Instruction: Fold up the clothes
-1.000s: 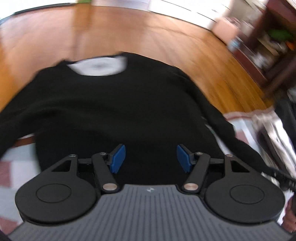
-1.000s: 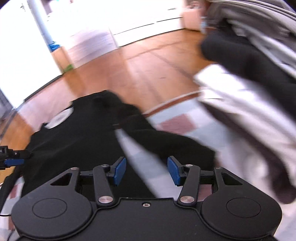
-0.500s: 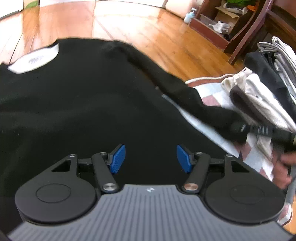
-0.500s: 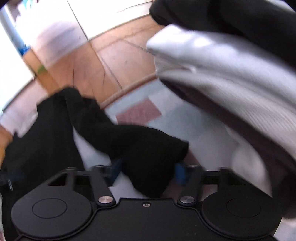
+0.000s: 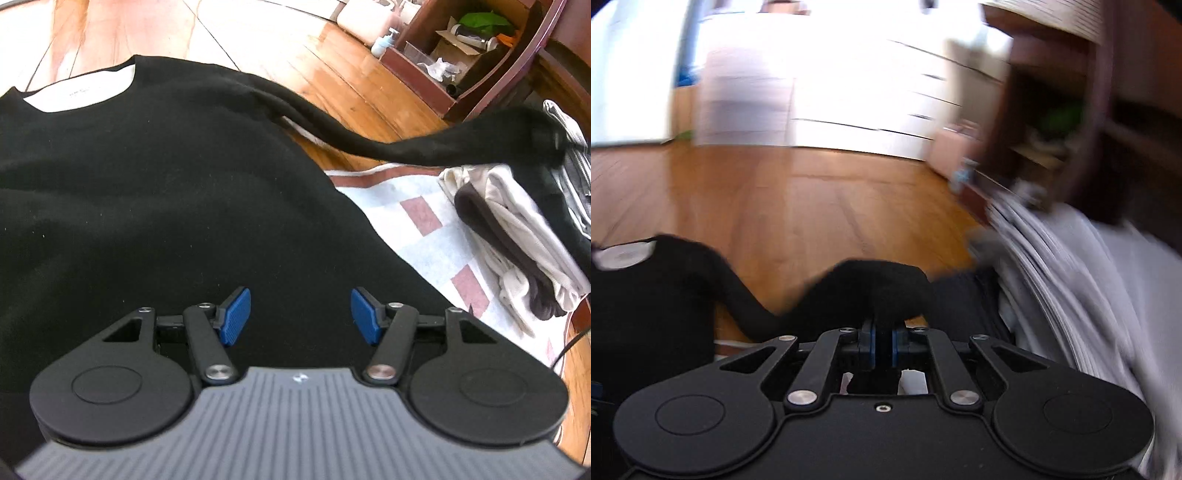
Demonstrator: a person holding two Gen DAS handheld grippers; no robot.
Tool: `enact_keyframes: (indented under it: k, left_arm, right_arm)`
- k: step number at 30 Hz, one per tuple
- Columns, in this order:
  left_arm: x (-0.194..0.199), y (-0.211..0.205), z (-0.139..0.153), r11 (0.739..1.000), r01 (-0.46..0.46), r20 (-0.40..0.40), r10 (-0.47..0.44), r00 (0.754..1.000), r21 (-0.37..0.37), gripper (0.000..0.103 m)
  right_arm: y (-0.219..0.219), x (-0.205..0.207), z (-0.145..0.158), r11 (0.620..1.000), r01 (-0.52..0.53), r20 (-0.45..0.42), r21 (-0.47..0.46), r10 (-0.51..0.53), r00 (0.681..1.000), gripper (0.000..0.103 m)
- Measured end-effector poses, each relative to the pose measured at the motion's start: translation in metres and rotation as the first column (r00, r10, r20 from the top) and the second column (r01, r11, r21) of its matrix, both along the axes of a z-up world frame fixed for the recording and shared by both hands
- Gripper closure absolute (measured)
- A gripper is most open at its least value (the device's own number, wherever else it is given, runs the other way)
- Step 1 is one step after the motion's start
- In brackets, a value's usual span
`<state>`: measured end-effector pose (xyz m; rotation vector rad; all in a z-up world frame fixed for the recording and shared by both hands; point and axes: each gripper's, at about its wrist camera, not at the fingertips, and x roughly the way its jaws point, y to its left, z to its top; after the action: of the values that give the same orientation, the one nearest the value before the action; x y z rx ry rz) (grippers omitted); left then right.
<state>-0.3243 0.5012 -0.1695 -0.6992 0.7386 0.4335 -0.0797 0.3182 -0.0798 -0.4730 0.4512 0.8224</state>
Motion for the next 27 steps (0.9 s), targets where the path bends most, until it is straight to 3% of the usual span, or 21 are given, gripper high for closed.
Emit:
enact_keyframes:
  k: [3, 6, 7, 8, 9, 11, 15, 17, 22, 27]
  left_arm:
    - [-0.002, 0.002, -0.002, 1.0, -0.013, -0.005, 0.013, 1.0, -0.011, 0.044]
    - [-0.005, 0.005, -0.005, 0.999, -0.025, -0.01, 0.025, 1.0, -0.022, 0.044]
    - [-0.005, 0.005, -0.006, 0.999, -0.03, -0.012, 0.029, 1.0, -0.026, 0.044]
    - [-0.006, 0.006, -0.007, 0.999, -0.034, -0.014, 0.033, 0.999, -0.03, 0.044]
    - [-0.007, 0.007, -0.007, 0.999, -0.038, -0.015, 0.038, 0.999, -0.033, 0.044]
    - [-0.009, 0.008, -0.009, 0.998, -0.047, -0.019, 0.046, 0.999, -0.041, 0.044]
    - [-0.009, 0.01, -0.01, 0.997, -0.055, -0.028, 0.053, 0.998, -0.045, 0.044]
    - [-0.007, 0.01, -0.01, 0.998, -0.052, -0.034, 0.05, 0.998, -0.044, 0.042]
    - [-0.009, 0.009, -0.001, 0.996, -0.066, -0.042, 0.064, 0.997, -0.054, 0.042]
    - [-0.028, 0.005, 0.012, 0.994, -0.103, -0.137, 0.099, 0.986, -0.024, 0.042]
  right_arm:
    - [0.033, 0.02, 0.042, 0.999, -0.052, 0.088, 0.003, 0.052, 0.995, 0.095]
    - [0.053, 0.051, 0.074, 1.0, 0.024, 0.248, 0.005, -0.025, 0.968, 0.095]
    - [0.056, 0.062, 0.077, 0.998, 0.063, 0.295, -0.007, -0.058, 0.954, 0.088]
    - [0.06, 0.074, 0.075, 0.993, 0.114, 0.337, -0.038, -0.094, 0.937, 0.073]
    - [0.066, 0.088, 0.069, 0.981, 0.181, 0.36, -0.071, -0.144, 0.922, 0.045]
    - [0.07, 0.11, 0.054, 0.949, 0.299, 0.372, -0.103, -0.242, 0.896, 0.042]
    - [0.06, 0.11, 0.03, 0.961, 0.266, 0.222, -0.072, -0.244, 0.944, 0.042]
    - [0.059, 0.096, 0.018, 0.969, 0.235, 0.193, -0.08, -0.216, 0.957, 0.042]
    - [0.041, 0.038, -0.009, 0.996, 0.053, 0.056, -0.077, -0.048, 0.997, 0.041]
    - [0.024, -0.01, -0.044, 0.985, -0.15, -0.135, -0.089, 0.138, 0.981, 0.041]
